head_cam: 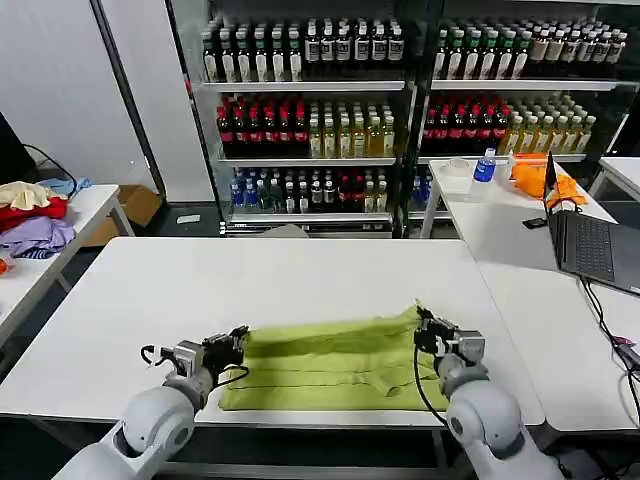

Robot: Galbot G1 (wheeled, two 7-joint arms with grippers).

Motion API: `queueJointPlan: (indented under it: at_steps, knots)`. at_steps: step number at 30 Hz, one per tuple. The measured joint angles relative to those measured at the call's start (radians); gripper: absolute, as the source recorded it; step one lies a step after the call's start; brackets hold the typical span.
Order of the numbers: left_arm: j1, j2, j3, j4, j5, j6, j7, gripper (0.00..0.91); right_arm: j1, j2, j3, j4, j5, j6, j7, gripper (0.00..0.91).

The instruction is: Fold and organize the clothes.

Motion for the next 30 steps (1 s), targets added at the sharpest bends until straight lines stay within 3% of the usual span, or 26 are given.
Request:
queueJointPlan:
  at_steps: [12, 13, 14, 15, 16, 30]
  knots:
    - [0.054, 0.018, -0.016, -0.019, 0.022, 0.009, 0.001, 0.020, -0.151, 0.021, 0.052, 0.087, -0.013, 0.000, 0.001, 0.000]
    - [0.057, 0.017, -0.016, -0.018, 0.024, 0.009, 0.002, 0.322, -0.158, 0.024, 0.051, 0.088, -0.017, 0.000, 0.001, 0.000]
    - [0.059, 0.017, -0.016, -0.016, 0.027, 0.009, 0.003, 0.907, -0.162, 0.026, 0.052, 0.088, -0.021, 0.000, 0.001, 0.272]
    - [0.061, 0.015, -0.016, -0.014, 0.030, 0.010, 0.004, 0.907, -0.166, 0.028, 0.052, 0.088, -0.026, 0.000, 0.001, 0.645]
    - [0.065, 0.013, -0.016, -0.012, 0.033, 0.011, 0.005, 0.907, -0.170, 0.030, 0.051, 0.088, -0.033, 0.000, 0.000, 0.907]
    - [0.114, -0.027, -0.042, -0.042, 0.074, -0.020, -0.018, 0.907, -0.246, 0.043, 0.063, 0.128, -0.140, 0.037, -0.026, 0.907]
